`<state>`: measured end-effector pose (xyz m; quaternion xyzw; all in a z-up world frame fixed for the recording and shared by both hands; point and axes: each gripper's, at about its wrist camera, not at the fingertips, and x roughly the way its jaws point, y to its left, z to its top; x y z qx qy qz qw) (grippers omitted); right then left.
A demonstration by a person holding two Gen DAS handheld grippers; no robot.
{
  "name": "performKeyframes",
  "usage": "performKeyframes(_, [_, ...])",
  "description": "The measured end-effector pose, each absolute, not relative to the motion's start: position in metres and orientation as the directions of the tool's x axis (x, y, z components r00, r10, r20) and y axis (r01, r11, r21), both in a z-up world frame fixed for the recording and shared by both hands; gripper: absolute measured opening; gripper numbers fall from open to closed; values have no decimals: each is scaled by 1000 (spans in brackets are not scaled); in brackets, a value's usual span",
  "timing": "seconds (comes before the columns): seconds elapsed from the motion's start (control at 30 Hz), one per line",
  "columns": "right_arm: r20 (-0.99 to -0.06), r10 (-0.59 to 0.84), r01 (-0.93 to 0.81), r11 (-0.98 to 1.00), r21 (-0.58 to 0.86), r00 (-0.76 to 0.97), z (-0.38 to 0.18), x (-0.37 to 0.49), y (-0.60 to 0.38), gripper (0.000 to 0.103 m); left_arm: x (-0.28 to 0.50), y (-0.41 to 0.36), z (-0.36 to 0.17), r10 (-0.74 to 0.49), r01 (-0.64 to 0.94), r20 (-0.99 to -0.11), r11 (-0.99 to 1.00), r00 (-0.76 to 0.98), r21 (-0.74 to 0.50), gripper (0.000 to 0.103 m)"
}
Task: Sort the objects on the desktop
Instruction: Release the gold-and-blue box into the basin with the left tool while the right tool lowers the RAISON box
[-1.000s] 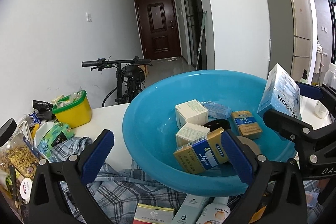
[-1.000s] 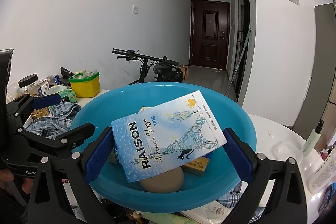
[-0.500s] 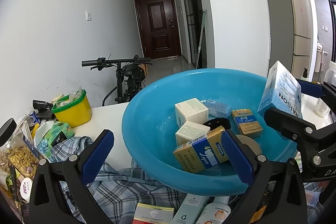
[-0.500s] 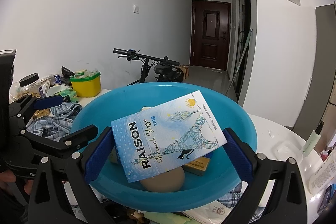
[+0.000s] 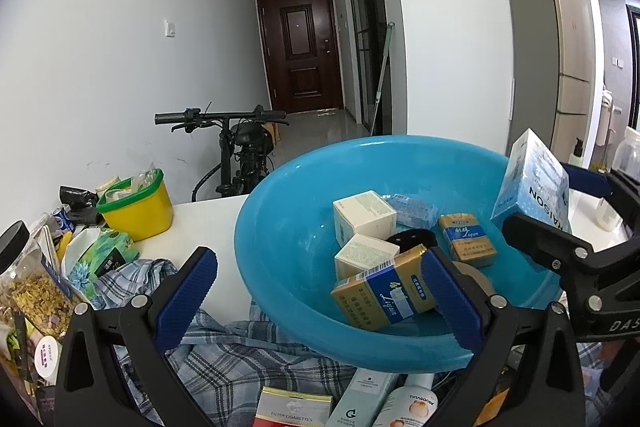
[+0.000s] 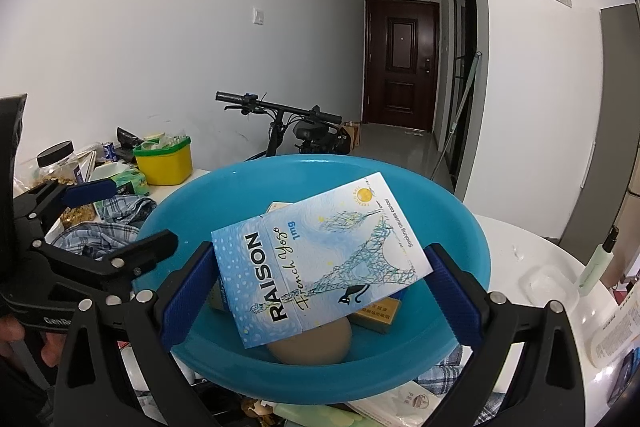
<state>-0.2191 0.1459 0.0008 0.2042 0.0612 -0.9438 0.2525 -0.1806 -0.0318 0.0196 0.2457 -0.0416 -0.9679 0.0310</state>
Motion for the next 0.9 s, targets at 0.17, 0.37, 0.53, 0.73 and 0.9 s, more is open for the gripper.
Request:
performKeyframes(0.17, [-421, -441, 489, -872, -7, -793, -2, -224, 149, 100, -179, -34, 22, -76, 39, -474, -995, -878, 87, 103])
performKeyframes(0.37, [-424, -426, 479, -878, -22, -799, -4, -225, 147, 100, -179, -33, 21, -76, 34, -471, -995, -879, 96, 103])
performKeyframes(0.53, [-420, -416, 471, -882, -30, -807, -4, -226, 148, 100, -178, -33, 22, -70, 31, -474, -996, -878, 88, 103])
performKeyframes(0.73, [-427, -414, 471, -882, -31, -804, -5, -229, 147, 100, -169, -30, 31, -60, 24, -439, -996, -896, 86, 103])
performKeyframes(0.9, [-437, -423, 477, -879, -17, -794, -6, -230, 148, 100, -173, -32, 27, -86, 47, -447, -994, -891, 99, 103])
